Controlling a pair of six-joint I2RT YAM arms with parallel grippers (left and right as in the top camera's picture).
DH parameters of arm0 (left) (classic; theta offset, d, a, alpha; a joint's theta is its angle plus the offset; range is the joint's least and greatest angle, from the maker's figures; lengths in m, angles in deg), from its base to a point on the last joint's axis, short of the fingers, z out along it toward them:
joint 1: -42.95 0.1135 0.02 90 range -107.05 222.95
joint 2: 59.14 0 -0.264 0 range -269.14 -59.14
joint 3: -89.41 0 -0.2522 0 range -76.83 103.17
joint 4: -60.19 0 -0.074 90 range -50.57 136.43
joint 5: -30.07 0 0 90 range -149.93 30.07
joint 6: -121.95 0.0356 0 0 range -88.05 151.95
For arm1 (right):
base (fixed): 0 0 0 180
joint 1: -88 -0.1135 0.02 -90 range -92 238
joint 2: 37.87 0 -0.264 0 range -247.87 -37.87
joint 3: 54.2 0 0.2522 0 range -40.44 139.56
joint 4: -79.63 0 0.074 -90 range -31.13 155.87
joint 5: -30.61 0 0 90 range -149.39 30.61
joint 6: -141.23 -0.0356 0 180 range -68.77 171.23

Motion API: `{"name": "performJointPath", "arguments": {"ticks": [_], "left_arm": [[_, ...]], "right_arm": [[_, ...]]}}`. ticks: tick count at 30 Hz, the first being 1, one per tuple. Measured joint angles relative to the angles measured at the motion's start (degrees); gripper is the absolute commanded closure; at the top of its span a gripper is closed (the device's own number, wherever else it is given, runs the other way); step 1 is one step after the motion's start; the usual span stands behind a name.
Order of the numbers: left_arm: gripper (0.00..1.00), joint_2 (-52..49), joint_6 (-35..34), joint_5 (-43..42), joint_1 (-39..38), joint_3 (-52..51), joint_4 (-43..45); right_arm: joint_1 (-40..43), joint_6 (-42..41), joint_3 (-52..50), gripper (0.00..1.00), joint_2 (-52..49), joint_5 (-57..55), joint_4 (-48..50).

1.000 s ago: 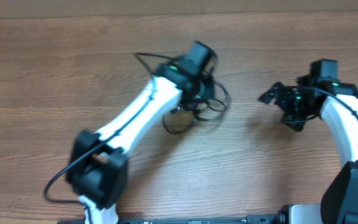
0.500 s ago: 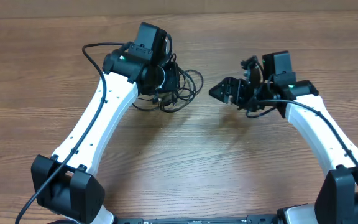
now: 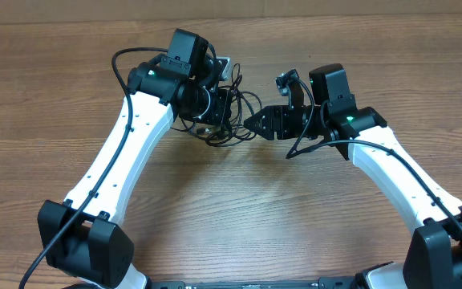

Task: Untangle cables

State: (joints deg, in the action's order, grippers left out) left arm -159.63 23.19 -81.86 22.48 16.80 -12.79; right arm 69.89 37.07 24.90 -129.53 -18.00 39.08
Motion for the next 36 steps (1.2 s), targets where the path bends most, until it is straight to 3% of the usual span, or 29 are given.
{"name": "performJointPath", "arguments": {"ticks": [7,17,20,21,22,23,27,30,36], "left_arm": [[0.96,0.0,1.3,0.1,0.0,0.0,0.0],[0.96,0.0,1.3,0.0,0.0,0.0,-0.2],[0.96,0.0,1.3,0.1,0.0,0.0,-0.7],[0.96,0.0,1.3,0.0,0.0,0.0,-0.8],[0.96,0.0,1.3,0.0,0.0,0.0,-0.8],[0.96,0.0,1.3,0.0,0.0,0.0,-0.8],[0.96,0.0,1.0,0.7,0.0,0.0,-1.5],[0.96,0.0,-1.1,5.7,0.0,0.0,-5.4],[0.96,0.1,-9.0,24.1,2.7,0.0,-15.3]], "right_arm": [[-0.1,-7.2,0.0,0.51,0.0,1.2,3.1],[-4.1,-19.1,0.0,0.57,-2.5,-4.0,8.2],[-5.3,-21.5,0.0,0.69,-4.6,-4.4,10.2],[-5.6,-22.4,0.0,0.77,-5.2,-4.5,10.9],[-5.9,-23.1,0.0,0.92,-5.8,-4.5,11.7],[-5.9,-23.6,0.0,0.96,-6.3,-4.5,12.3],[-5.7,-24.3,0.0,0.96,-7.2,-4.3,12.6],[-4.2,-22.7,0.0,0.96,-6.6,-3.0,10.1],[9.0,-17.2,0.0,0.96,0.7,1.8,3.1]]}}
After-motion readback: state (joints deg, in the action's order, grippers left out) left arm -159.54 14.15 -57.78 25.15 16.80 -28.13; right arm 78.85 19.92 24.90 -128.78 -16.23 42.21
